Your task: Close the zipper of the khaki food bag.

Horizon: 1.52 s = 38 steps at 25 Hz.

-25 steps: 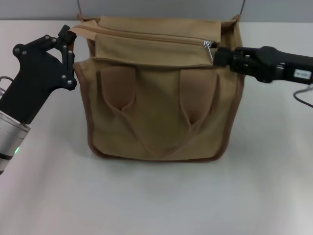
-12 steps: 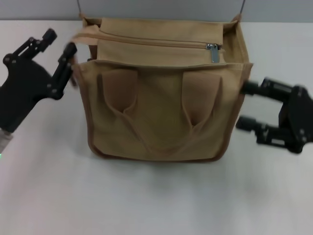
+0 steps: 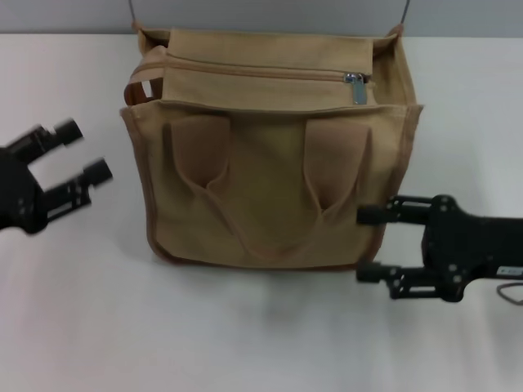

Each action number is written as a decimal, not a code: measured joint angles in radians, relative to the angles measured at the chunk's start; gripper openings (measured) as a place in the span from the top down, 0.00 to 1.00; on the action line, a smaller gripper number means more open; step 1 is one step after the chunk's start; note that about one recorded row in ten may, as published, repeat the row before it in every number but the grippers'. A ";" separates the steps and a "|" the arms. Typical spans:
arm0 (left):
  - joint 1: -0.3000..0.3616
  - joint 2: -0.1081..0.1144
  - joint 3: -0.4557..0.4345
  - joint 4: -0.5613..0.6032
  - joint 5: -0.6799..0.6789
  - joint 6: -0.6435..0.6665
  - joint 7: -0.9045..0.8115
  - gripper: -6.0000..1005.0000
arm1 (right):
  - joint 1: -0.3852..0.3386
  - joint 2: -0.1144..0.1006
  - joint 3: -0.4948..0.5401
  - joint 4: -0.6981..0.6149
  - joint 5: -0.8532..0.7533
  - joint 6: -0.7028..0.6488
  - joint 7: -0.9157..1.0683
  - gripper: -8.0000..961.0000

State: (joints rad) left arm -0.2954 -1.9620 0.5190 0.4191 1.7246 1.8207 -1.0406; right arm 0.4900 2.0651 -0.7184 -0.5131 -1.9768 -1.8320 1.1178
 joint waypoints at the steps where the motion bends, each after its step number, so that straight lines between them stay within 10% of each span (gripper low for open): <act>1: -0.007 0.005 0.004 0.002 0.038 0.036 -0.029 0.23 | 0.000 0.000 0.000 0.000 0.000 0.000 0.000 0.24; 7: -0.066 -0.001 0.035 0.003 0.235 0.130 -0.068 0.23 | 0.024 0.015 -0.014 0.057 -0.060 0.051 -0.036 0.24; 16: -0.124 -0.081 0.063 -0.005 0.396 0.034 -0.005 0.23 | 0.057 0.018 -0.052 0.164 -0.059 0.164 -0.131 0.24; 38: -0.130 -0.087 0.081 -0.003 0.412 -0.002 0.007 0.23 | 0.077 0.020 -0.065 0.191 -0.060 0.192 -0.137 0.24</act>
State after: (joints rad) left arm -0.4250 -2.0489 0.5999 0.4158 2.1368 1.8186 -1.0340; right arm 0.5667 2.0847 -0.7839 -0.3221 -2.0370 -1.6397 0.9807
